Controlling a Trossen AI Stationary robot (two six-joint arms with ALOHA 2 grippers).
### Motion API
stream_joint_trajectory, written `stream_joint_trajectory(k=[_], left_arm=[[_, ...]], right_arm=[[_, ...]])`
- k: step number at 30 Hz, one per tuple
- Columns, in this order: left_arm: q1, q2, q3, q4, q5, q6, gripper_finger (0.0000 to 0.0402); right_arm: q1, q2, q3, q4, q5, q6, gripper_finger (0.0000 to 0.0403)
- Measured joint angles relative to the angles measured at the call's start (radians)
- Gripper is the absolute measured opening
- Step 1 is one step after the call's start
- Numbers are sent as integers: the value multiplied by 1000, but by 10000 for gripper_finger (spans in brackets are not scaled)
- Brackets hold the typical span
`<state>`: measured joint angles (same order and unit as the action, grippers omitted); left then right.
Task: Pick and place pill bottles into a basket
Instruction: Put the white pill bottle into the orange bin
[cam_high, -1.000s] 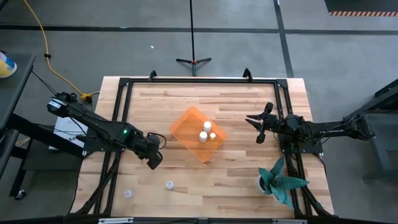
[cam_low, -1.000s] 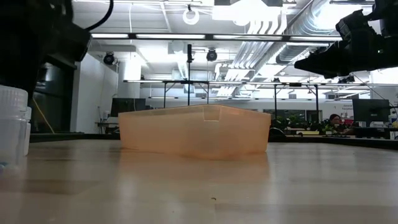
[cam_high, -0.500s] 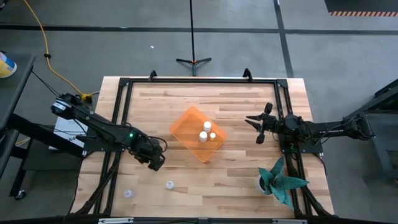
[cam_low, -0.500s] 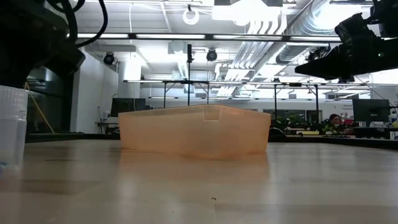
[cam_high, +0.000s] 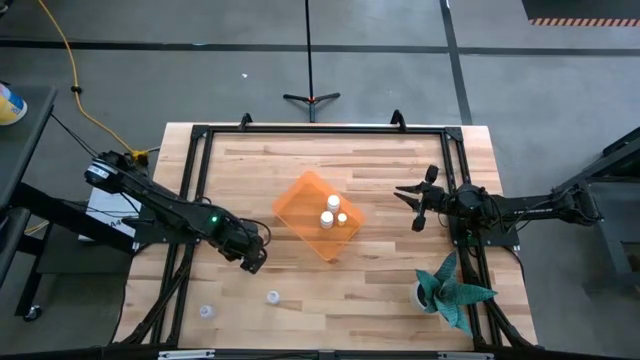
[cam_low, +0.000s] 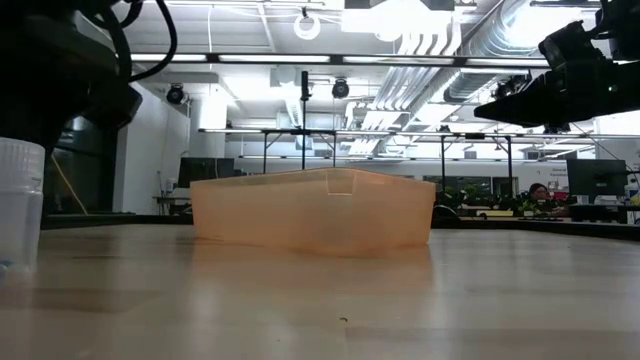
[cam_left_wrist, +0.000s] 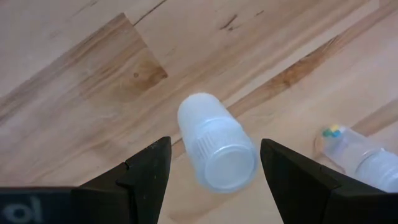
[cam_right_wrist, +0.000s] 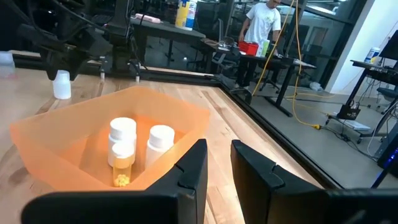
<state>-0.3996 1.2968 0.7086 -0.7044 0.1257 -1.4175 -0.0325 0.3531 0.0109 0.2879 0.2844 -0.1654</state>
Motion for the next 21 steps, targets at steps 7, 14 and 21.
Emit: stream_joint_trajectory(k=[7,14,21], left_arm=[[0,0,0,-1,-3,138,271],[0,-1,0,-1,5,168,211],[37,-2,18,-7,-26,283,171]], right_arm=[[0,0,0,0,1,0,62],[0,0,0,0,1,0,62],[0,0,0,0,1,0,62]])
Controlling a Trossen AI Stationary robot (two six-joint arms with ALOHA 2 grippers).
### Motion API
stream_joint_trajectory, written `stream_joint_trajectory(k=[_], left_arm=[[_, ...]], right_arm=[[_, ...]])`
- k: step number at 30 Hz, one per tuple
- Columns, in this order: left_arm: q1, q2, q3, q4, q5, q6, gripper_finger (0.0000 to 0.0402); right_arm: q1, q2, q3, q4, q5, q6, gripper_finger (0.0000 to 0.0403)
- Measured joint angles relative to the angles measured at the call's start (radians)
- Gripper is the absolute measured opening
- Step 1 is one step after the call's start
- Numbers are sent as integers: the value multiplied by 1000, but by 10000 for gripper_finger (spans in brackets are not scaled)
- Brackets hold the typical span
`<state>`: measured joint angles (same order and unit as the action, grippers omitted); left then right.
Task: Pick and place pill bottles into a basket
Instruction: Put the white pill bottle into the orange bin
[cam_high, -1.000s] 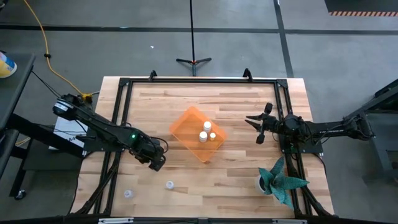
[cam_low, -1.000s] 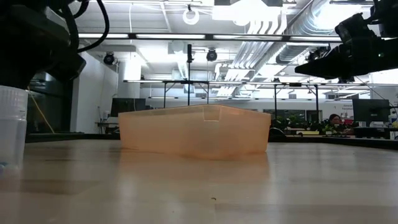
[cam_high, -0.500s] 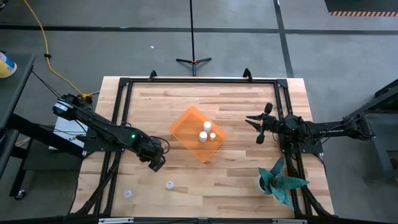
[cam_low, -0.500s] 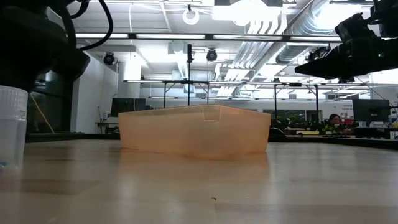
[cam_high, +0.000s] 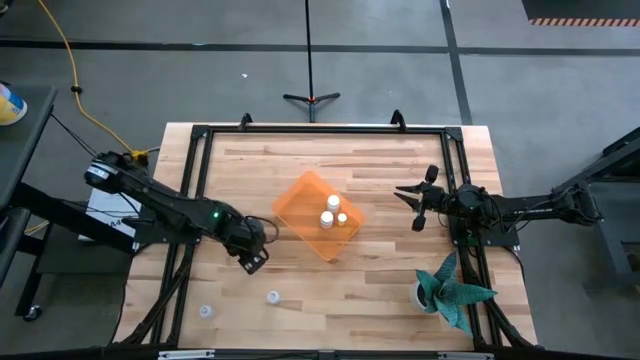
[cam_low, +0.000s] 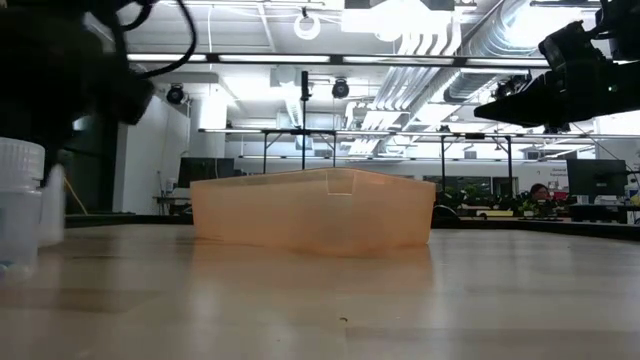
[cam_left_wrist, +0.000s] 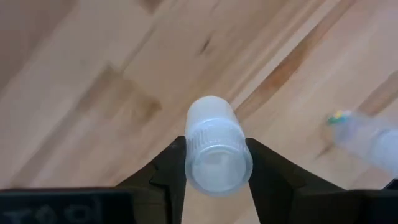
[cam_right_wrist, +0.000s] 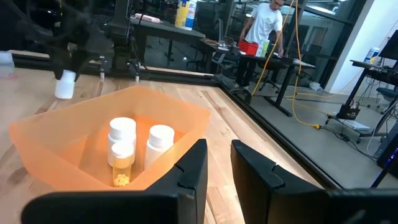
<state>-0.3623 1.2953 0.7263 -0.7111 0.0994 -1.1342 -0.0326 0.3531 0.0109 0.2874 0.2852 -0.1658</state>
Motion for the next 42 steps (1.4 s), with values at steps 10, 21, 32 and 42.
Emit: stream_joint_trajectory(k=[10,21,32,42], left_arm=[[178,-1,257,-61,-127,475,193],[439,13,360,111,-166,938,173],[590,195,360,211,-97,1079,171],[611,331,360,217,-34,1078,204]], right_arm=[[0,0,0,-17,0,0,62],[0,0,0,-20,0,0,62],[0,0,0,-36,0,0,62],[0,0,0,-37,0,0,62]])
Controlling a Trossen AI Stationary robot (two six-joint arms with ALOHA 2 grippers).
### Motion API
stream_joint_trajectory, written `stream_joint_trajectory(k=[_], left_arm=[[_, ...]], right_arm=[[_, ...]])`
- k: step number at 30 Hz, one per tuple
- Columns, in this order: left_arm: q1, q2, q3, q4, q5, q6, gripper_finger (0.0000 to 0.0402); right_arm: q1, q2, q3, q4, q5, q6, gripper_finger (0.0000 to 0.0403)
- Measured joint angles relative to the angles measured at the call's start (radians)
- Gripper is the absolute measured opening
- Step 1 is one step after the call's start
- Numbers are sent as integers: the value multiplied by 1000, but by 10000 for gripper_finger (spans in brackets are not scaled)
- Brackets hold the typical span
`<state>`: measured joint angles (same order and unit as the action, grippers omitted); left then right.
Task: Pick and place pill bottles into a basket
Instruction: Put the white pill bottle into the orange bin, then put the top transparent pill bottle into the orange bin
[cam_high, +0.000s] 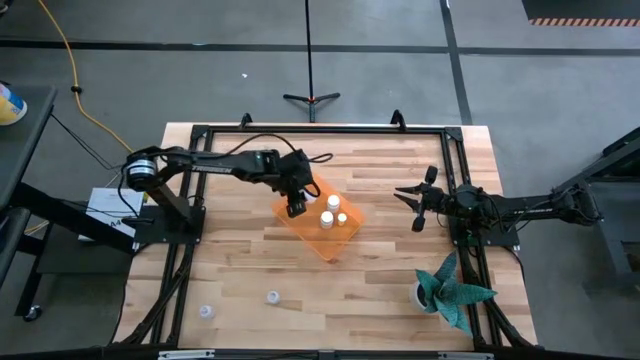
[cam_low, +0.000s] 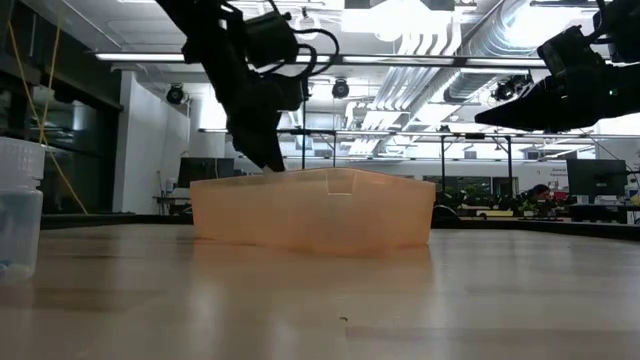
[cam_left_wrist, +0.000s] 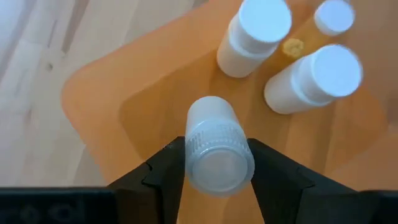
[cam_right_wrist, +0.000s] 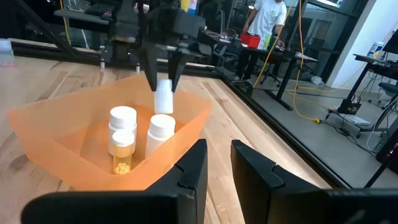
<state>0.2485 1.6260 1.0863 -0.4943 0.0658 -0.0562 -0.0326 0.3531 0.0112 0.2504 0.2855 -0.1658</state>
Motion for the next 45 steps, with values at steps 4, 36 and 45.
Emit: stream_joint_trajectory(k=[4,36,45], left_arm=[[0,19,0,0,-3,0,190],[-65,33,199,-309,218,-111,265],[-282,33,199,-458,234,-485,264]], right_arm=[[0,0,0,0,0,-22,62],[0,0,0,-4,0,-20,62],[0,0,0,-3,0,-19,62]])
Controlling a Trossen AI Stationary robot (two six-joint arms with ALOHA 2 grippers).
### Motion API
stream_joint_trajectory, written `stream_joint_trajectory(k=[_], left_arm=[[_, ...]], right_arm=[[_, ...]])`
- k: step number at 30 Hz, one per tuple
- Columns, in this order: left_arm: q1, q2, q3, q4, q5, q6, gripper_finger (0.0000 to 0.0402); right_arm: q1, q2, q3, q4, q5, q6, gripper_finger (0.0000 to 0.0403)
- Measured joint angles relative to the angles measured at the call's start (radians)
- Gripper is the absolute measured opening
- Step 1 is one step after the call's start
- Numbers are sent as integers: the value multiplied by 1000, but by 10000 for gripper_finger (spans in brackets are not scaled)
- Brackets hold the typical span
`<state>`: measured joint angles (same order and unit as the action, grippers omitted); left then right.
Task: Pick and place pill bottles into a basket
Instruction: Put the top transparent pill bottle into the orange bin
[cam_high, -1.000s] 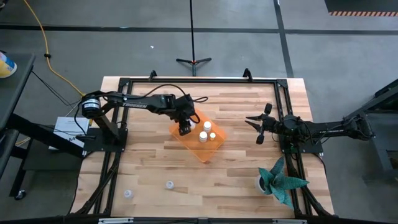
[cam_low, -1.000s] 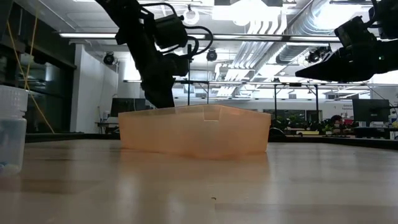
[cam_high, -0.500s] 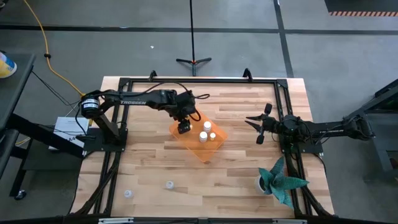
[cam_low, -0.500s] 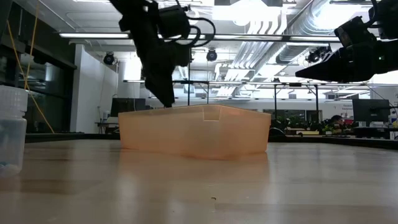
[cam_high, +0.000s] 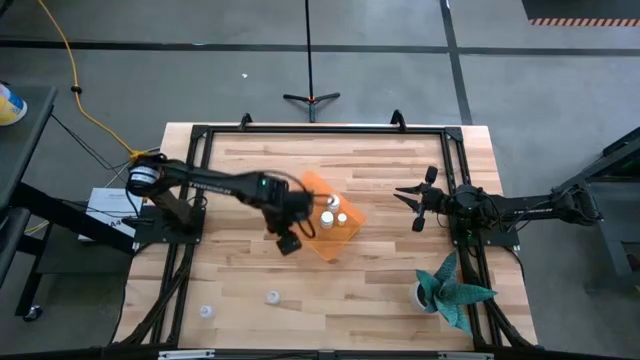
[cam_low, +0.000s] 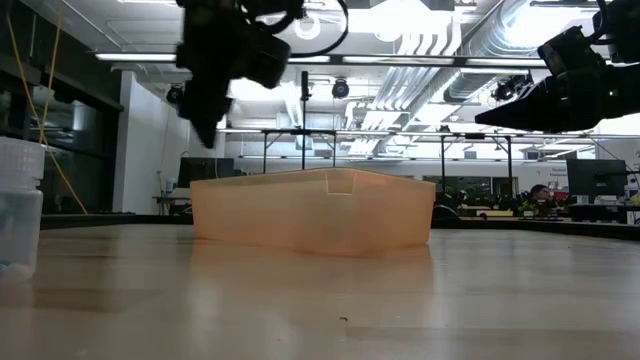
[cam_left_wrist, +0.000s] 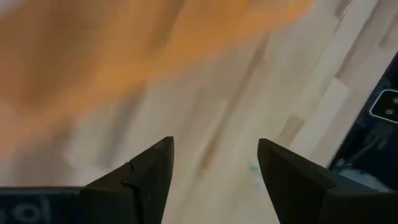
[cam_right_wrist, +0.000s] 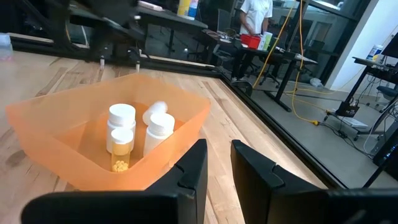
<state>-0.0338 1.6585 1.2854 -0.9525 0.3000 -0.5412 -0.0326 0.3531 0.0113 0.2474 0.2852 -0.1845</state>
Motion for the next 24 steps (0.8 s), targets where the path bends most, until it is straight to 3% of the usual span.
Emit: stream_joint_trajectory(k=[8,16,24], left_arm=[[-222,13,0,64,-43,-504,264],[-385,13,0,109,-146,-817,264],[-474,36,0,113,-234,-1007,264]], right_arm=[[0,0,0,0,0,-18,62],[0,0,0,4,0,-23,62],[0,0,0,4,14,-15,62]])
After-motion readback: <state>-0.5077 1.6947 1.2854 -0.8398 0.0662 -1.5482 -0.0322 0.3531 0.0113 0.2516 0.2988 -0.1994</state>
